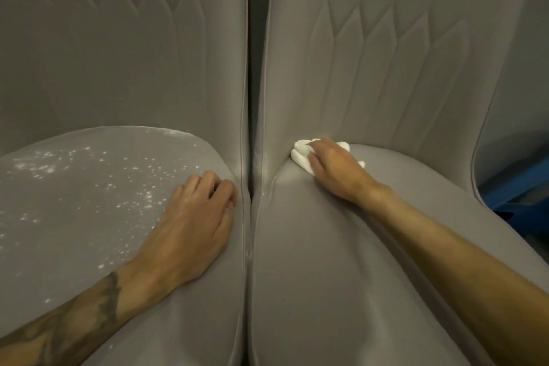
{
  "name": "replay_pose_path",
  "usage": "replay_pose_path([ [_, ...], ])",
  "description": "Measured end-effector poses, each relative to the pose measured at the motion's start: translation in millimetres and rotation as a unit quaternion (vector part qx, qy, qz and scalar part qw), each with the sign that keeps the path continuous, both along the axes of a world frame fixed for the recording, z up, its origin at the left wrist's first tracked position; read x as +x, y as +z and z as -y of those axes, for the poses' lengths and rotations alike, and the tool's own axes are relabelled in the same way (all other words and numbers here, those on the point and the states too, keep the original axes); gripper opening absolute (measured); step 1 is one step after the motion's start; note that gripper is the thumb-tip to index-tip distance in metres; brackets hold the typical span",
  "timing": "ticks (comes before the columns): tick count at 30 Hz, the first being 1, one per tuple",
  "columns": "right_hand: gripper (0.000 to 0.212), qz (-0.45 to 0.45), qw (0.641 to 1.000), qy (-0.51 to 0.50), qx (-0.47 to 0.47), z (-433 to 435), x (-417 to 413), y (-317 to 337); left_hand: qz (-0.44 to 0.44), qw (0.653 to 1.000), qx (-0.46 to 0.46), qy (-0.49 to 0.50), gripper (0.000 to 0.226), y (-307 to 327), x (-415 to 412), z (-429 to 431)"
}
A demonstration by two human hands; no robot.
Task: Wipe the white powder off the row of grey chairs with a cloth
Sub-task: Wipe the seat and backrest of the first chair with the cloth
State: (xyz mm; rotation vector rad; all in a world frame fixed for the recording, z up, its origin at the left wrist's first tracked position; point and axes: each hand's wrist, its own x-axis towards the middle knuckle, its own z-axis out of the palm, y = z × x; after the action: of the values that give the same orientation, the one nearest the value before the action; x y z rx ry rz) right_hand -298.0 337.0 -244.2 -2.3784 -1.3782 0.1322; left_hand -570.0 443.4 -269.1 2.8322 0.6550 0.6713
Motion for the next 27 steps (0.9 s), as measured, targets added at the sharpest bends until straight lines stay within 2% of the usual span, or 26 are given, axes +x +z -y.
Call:
replay_pose_path([
  [2, 0.03, 0.006, 0.999, -0.036, 0.01, 2.5, 16.5, 4.7, -0.004, 1.0, 0.005, 0.004, 0.023, -0.3, 0.7, 0.1],
  [4, 0.027, 0.033, 0.998, -0.044, 0.021, -4.7, 5.0, 1.4, -0.007, 1.0, 0.018, 0.0, 0.023, -1.3, 0.8, -0.6],
  [7, 0.019, 0.057, 0.997, 0.039, 0.046, -3.4, -35.4, -3.4, -0.006, 1.0, 0.027, -0.002, 0.018, -3.5, 0.3, -1.2],
  [10, 0.019, 0.048, 0.991, 0.119, 0.037, 7.0, -23.3, -1.3, -0.005, 0.999, 0.033, -0.001, 0.018, -5.0, -0.1, -2.6],
  [13, 0.022, 0.032, 0.998, 0.029, 0.035, -7.6, 1.3, 2.8, -0.009, 1.0, 0.023, 0.0, 0.02, -4.7, 0.2, -1.8],
  [15, 0.023, 0.029, 0.998, -0.01, 0.053, -13.2, -13.0, -0.2, -0.012, 1.0, 0.021, 0.001, 0.022, -3.8, 0.9, -1.8],
  [18, 0.022, 0.012, 0.995, 0.076, 0.064, 5.6, -48.8, -2.6, -0.023, 1.0, 0.016, -0.007, 0.026, -4.0, 4.5, -0.7],
  [21, 0.028, 0.017, 0.983, 0.181, 0.012, 18.6, -28.0, 6.1, -0.022, 0.999, 0.017, -0.018, 0.027, -2.9, 5.3, -1.8],
  [23, 0.03, 0.04, 0.989, 0.138, 0.022, 21.8, 11.5, 5.7, -0.021, 0.999, 0.017, -0.02, 0.029, -2.4, 3.3, -3.5],
  [26, 0.043, 0.05, 0.994, -0.092, 0.019, 41.8, 70.5, -0.3, -0.033, 0.999, -0.001, -0.02, 0.037, 1.7, 5.6, -4.0],
  [27, 0.044, 0.048, 0.99, -0.132, 0.018, 42.4, 78.2, -2.2, -0.035, 0.999, -0.005, -0.015, 0.04, 4.1, 8.8, -3.7],
])
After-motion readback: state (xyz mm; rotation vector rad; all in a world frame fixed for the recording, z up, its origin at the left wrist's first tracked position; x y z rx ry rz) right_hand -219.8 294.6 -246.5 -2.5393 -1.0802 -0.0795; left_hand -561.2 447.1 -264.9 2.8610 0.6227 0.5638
